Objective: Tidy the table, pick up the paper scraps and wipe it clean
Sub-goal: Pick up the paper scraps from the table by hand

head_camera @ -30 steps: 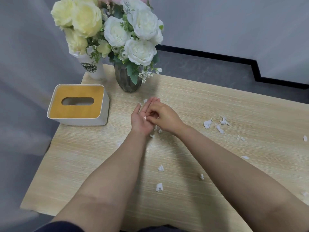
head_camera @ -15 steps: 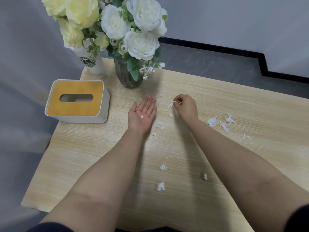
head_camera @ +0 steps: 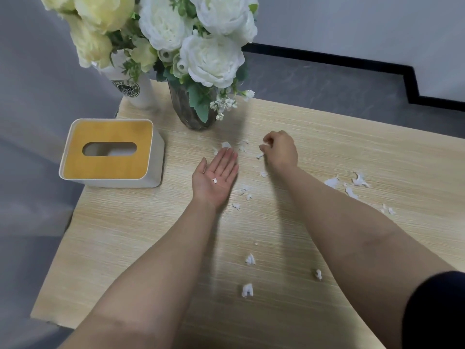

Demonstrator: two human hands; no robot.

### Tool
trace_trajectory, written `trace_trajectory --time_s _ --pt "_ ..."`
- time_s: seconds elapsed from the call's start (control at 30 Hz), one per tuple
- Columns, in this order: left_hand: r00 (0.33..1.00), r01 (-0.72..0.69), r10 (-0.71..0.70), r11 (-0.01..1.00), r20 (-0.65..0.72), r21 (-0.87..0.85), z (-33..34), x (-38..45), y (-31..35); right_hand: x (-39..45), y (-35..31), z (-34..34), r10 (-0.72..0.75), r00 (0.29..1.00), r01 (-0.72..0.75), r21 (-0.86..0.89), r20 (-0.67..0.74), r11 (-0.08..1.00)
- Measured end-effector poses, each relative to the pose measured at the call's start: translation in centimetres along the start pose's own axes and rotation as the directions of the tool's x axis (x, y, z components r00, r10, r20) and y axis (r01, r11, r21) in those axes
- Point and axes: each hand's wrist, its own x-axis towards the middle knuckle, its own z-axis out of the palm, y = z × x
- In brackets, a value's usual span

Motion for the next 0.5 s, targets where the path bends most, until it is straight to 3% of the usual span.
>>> trace_trajectory --time_s 0.2,0.33,0.5 --pt "1.000 -0.002 0.002 1.000 -0.023 0.012 -0.8 0.3 0.6 0.3 -0.9 0.6 -0.066 0.998 0.066 -0.048 -0.009 0.997" --pt "0.999 -0.008 0.009 0.999 -0.043 0.031 -1.1 0.4 1.0 0.3 -2.6 1.0 -0.233 0.971 0.231 0.050 0.052 0.972" --pt "0.999 -0.008 0.010 0.999 -0.047 0.036 -1.1 0.3 1.3 0.1 -3.1 2.0 -0.387 0.903 0.410 -0.104 0.186 0.906"
